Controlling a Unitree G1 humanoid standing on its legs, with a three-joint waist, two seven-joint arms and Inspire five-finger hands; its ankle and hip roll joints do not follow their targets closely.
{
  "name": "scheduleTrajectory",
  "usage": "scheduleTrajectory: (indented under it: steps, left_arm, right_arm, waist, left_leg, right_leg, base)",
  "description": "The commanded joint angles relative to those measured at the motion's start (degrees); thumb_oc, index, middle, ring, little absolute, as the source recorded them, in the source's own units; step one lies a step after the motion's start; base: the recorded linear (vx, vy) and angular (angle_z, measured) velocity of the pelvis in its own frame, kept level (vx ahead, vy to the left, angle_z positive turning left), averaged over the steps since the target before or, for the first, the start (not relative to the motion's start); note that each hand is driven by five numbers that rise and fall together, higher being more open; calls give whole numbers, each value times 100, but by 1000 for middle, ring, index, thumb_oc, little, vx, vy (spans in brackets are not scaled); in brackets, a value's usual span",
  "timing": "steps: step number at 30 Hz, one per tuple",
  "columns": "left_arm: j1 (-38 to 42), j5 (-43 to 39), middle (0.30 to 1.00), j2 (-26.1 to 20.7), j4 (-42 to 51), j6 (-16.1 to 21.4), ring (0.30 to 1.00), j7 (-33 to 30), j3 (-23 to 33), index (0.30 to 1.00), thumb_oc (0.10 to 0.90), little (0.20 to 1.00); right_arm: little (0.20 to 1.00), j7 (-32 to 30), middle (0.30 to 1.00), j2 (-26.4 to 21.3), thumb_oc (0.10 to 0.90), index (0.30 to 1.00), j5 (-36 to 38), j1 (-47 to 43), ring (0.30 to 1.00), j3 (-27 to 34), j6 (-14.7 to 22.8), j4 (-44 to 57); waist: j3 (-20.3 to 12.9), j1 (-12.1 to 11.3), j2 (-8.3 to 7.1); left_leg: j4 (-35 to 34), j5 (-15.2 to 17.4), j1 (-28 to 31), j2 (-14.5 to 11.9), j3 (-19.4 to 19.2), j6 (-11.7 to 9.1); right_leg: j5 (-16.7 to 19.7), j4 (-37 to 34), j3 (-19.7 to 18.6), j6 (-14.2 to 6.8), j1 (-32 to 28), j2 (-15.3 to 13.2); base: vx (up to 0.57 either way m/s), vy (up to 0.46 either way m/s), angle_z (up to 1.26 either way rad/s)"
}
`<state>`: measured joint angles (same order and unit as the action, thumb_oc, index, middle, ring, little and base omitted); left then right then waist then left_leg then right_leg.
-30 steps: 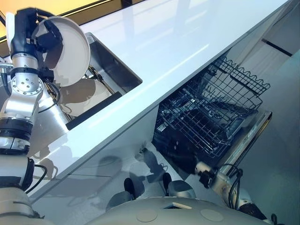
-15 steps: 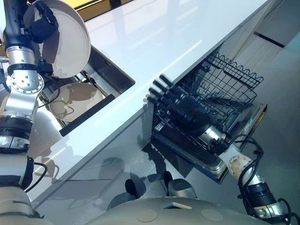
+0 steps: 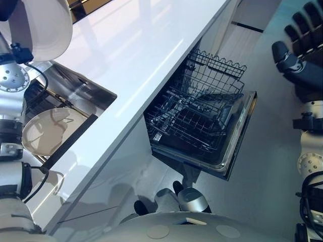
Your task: Pick up plates and place into dishwasher.
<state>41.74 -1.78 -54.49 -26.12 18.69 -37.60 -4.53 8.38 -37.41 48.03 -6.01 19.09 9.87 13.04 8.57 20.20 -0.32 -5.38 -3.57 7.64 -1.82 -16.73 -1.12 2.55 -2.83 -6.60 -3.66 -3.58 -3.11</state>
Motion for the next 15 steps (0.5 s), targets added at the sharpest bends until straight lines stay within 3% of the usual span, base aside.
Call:
scheduleTrajectory:
  steps: [1, 4, 6, 15]
  left_arm:
    - [1061, 297, 300, -112, 267, 183, 300, -660, 25, 300, 100, 200]
    - [1256, 350, 300, 102, 266, 219, 300, -884, -182, 300, 100, 200]
    - [1245, 474, 300, 219, 338, 233, 300, -1012, -232, 300, 100, 200]
    - [782, 1405, 300, 975, 1242, 15, 300, -1624, -506, 300, 100, 200]
  right_arm:
    - [900, 683, 900, -476, 800, 900, 263, -999, 900, -548, -239, 694]
    - [900, 583, 900, -480, 800, 900, 328, -1479, 900, -1225, -592, 598]
    - [900, 502, 900, -414, 800, 900, 282, -1670, 900, -1497, -639, 512]
    - [900, -779, 900, 396, 800, 900, -28, -2538, 900, -2527, -503, 368]
  waist:
    - [-803, -275, 278]
    - [-868, -387, 234]
    - [-891, -444, 213]
    - [-907, -805, 143]
  left_leg:
    - [38, 720, 121, 450, 14, 296]
    - [38, 701, 124, 444, 43, 280]
    - [38, 690, 120, 438, 61, 268]
    - [38, 625, 104, 404, 294, 220]
  right_leg:
    - [-259, 412, 378, -213, 270, 447]
    - [-250, 367, 431, -197, 232, 438]
    - [-245, 346, 454, -188, 217, 437]
    - [-276, 292, 617, -118, 106, 456]
  base:
    - [-32, -13, -9]
    - [-29, -31, -3]
    - [-15, -34, 2]
    - [-1, -44, 11]
